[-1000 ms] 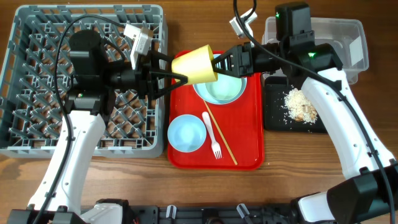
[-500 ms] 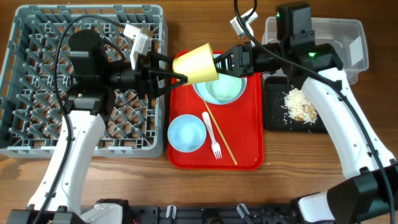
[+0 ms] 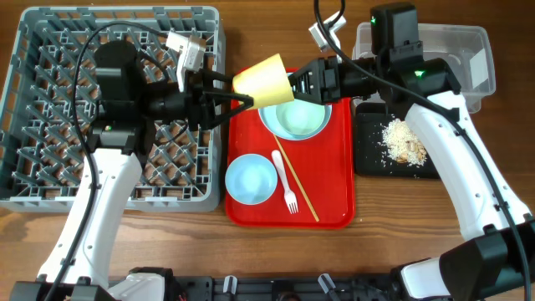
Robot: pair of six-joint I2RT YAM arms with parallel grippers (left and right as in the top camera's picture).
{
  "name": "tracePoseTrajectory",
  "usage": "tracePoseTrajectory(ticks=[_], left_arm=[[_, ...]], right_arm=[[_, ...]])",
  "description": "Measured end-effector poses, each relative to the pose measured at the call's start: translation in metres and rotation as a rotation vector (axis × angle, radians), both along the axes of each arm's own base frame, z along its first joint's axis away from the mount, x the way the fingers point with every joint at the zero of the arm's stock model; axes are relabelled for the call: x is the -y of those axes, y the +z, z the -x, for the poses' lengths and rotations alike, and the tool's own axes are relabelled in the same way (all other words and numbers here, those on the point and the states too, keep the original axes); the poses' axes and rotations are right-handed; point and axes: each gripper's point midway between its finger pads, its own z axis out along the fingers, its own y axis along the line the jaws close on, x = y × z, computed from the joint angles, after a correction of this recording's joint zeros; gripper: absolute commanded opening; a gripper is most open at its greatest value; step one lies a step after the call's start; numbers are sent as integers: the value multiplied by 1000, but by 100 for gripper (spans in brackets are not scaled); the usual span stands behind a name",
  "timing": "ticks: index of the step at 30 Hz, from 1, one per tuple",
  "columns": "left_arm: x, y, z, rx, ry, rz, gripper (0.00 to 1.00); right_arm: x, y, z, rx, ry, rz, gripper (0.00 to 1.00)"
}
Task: Sort waste into correct bins and load items into the dishwasher rack
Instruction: 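Carry the yellow cup with left gripper and place it upside down in rack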
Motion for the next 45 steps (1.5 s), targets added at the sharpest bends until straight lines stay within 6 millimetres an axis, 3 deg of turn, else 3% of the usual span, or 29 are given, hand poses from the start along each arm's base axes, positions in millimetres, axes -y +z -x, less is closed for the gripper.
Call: tracePoseTrajectory(ticks=[5,8,13,20,24,28,37,41,45], left_arm=[[-5,-12,-8,-69,66,-29,52],[-21,-24,-20,-128,155,-57,49],[-49,-41,-38,-206,307,-104,43],[-91,-98,-52,-413,594,-304,25],[-112,-125,-47,-505,716,-429,21],[-130,-131,-30,-549,811,-529,14],[-178,-96,14,-571,1043,-757,13],[-194,-102,26,-604,1097,-849,4],[-207,-109,35,-631,1141,-930,4]], right_arm=[[11,-6,-13,-22,-70,34,53],[22,-13,-25,-28,-140,76,55],[44,-45,-41,-97,-300,243,57],[71,-79,-47,-133,-429,449,57],[87,-95,-43,-152,-472,558,57],[98,-104,-42,-140,-489,636,57],[108,-110,-42,-119,-499,699,57],[114,-115,-39,-128,-507,737,57],[124,-120,-38,-129,-531,796,57]])
